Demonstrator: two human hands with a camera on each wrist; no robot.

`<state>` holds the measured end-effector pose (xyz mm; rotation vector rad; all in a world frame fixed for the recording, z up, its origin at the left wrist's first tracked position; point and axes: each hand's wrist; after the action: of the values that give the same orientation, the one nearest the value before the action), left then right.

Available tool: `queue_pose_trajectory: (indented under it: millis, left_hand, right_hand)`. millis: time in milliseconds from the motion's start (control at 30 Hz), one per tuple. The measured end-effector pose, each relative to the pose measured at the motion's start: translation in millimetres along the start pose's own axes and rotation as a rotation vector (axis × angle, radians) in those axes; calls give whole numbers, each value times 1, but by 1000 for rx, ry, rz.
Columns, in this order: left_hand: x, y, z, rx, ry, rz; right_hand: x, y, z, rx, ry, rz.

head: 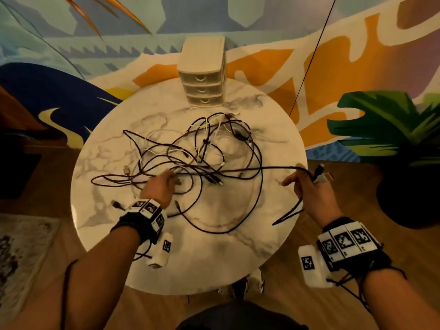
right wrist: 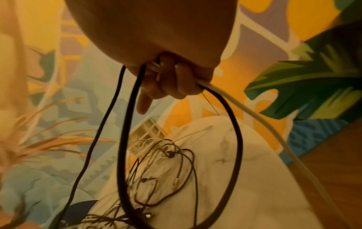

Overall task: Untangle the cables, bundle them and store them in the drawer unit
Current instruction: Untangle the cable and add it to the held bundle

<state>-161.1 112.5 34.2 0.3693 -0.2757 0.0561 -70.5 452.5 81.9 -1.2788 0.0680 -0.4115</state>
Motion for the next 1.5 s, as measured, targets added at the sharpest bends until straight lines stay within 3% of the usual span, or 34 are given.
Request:
queue_pose_trajectory:
  millis: [33,67,100,233,267,300,433,500,567,633,667,700,767,833,900,1000,1067,1133,1300,1500]
  left_hand:
    - [2,-3,-7,-15,-121,33]
    - [1,-6,-8,1,-147,50]
    - [-1,-6,-2,37,-90,48]
    - [-4,10,44,237,461,-95]
    - [-1,15,50,282,534,-127]
    - [3,18,53,285,531,-137]
    - [10,-3,47,117,241,-19]
    - [11,-11,59,140,323,51]
    - [16,-6,74,144,426,63]
    - [23,6,82,140,468,32]
    - [28,16,84,154,473,11]
    - [34,27,84,156,454,-8]
    - [50,53,77,88,379,-48]
    - [68,81,62,-50,304,-146]
    - [85,105,44,-242,247,-294]
    - [100,120,18,-497,54,-383]
    - [102,117,7,-519,-25,-374]
    - [101,104,-4,-401,-56,-354]
    - [67,43,-32,50,-223,-65]
    - [-6,36,5,150,100,-63]
  right_hand:
    - [-1,5,2,6,17,-17]
    - [-2,9,4,17,32,-36]
    - [-2,12,5,32,43,-53]
    - [-7,21,6,91,1,-92]
    - [-7,21,7,87,-21,-92]
    - [-9,19,7,88,-45,-93]
    - [-16,16,23,113,-68,-155]
    - [-19,14,34,93,85,-203]
    - [-21,5,45,23,353,-222]
    - [-22,-12,51,-147,582,-170]
    - [-20,-23,54,-253,612,-99]
    - [-15,-37,54,-323,571,-24]
    - [2,-61,41,-283,346,44]
    - [21,-73,12,-104,4,30]
    - [35,-69,-28,-79,-321,22]
    - [36,-49,-74,-77,-503,-56]
    - [33,-41,-87,-34,-542,-63]
    - [29,-37,-90,-107,-524,-88]
    - [26,-33,-77,-387,-455,-157]
    - [19,-51,-43,-492,-247,-58]
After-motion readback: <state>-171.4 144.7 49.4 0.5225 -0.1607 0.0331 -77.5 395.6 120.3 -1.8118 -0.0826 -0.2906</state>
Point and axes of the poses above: each hand's wrist, its own x-axis away from the middle knuckle, its own z-axis out of the back of the hand, y = z × x
